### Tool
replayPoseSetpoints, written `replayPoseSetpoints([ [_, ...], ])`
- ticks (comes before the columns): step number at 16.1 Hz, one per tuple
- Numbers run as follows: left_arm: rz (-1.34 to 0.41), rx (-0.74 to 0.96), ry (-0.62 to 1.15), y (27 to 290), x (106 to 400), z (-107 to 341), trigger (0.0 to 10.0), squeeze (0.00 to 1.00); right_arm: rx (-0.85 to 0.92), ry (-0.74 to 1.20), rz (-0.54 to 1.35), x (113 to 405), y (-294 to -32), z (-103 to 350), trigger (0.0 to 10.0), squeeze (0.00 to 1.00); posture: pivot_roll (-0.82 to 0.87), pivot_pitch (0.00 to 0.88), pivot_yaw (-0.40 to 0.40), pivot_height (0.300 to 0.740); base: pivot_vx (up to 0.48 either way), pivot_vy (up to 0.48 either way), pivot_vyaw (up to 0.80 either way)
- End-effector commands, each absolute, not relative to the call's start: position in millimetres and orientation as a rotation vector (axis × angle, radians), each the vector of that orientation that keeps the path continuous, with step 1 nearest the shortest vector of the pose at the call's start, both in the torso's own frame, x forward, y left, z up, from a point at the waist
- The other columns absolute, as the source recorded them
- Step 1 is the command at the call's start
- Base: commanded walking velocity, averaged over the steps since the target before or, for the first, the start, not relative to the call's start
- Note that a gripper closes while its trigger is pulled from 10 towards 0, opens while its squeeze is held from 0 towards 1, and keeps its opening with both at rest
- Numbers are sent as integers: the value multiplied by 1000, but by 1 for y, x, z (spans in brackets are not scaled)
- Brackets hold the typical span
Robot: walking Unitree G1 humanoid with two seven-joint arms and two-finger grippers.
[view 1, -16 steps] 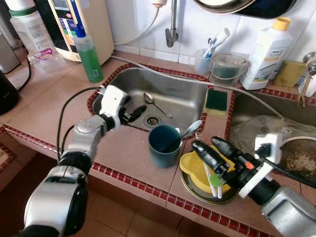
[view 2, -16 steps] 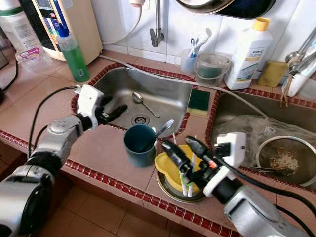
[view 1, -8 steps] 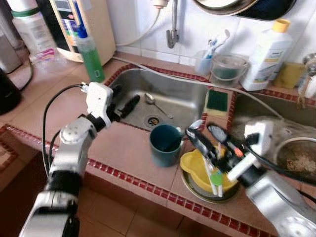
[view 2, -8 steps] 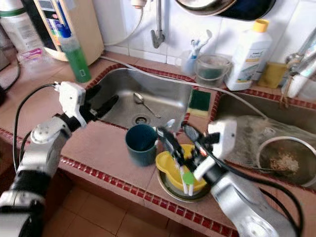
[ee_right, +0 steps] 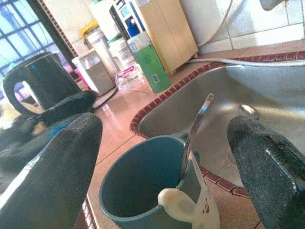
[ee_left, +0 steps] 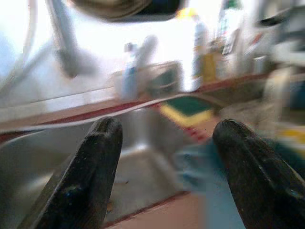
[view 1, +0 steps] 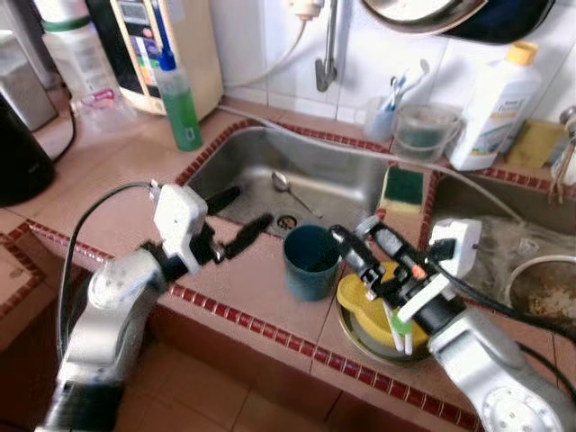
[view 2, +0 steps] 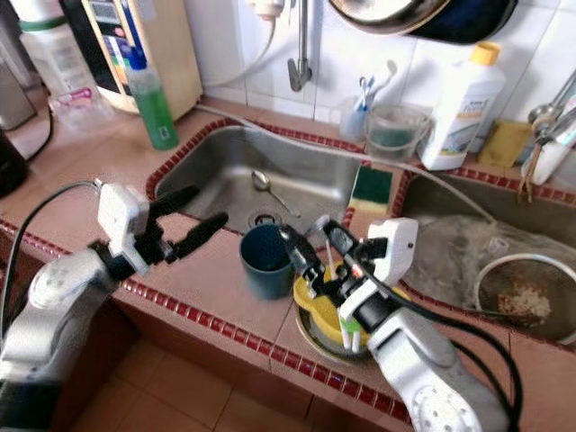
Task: Kitchen organization
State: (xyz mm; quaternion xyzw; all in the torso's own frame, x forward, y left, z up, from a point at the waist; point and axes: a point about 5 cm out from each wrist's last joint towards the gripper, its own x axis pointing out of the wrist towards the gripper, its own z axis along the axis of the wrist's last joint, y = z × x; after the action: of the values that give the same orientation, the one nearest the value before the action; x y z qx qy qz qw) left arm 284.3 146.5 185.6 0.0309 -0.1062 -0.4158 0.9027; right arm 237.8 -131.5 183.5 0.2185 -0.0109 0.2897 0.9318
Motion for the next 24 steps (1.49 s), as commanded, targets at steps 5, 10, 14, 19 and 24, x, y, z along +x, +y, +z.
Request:
replayPoseSetpoints([
  [5,-993,20,-203,135,257,197,10000,0,463,-24,539,239,-134,173,10000,0,-194,52,48,740,0,0,0],
  [10,-1049,105,-161,128,247,192,10000,0,468,-53,504,244,-133,174,10000,0,-194,51,57,740,0,0,0],
  [14,-1055,98,-150,126,243,195,10000,0,483,-83,520,252,-125,179,10000,0,-178,43,48,740,0,0,0],
  [19,-1034,105,-151,126,241,198,10000,0,511,-57,527,259,-116,173,0,0,-154,46,30,740,0,0,0],
  [24,-1027,101,-158,125,237,201,10000,0,490,-34,525,260,-117,170,0,0,-136,43,9,740,0,0,0],
])
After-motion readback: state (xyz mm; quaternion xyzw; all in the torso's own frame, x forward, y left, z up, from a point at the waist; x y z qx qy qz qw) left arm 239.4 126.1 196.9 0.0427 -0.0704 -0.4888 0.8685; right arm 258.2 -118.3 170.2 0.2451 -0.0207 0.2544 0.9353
